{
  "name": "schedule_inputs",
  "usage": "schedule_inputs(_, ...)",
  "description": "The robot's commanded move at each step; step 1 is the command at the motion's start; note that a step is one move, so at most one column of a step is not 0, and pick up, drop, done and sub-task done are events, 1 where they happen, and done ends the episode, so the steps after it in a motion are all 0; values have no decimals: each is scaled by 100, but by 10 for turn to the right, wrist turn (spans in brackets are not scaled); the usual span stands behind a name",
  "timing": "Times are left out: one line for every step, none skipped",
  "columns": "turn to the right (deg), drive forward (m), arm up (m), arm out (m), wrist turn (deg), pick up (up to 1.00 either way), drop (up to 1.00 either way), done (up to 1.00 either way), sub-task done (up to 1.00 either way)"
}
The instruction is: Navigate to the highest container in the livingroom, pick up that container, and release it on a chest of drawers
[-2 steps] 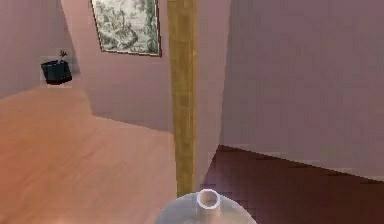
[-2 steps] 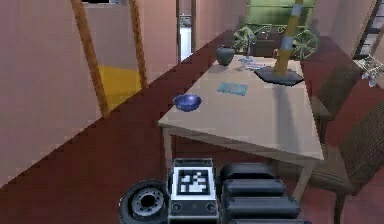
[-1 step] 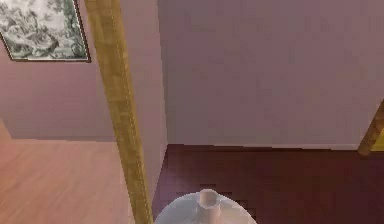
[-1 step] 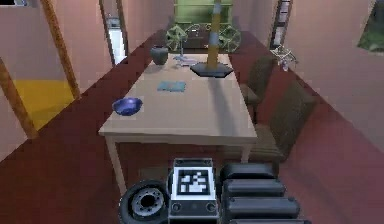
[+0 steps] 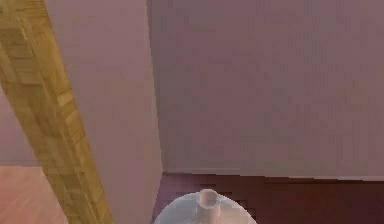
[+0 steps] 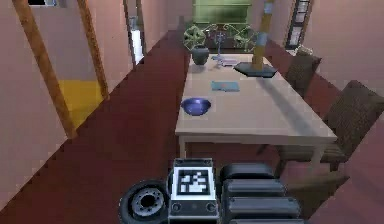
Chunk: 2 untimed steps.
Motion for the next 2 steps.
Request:
schedule_inputs(450, 0, 0, 0, 0, 0, 0, 0, 0)
schedule_inputs(150, 0, 0, 0, 0, 0, 0, 0, 0)
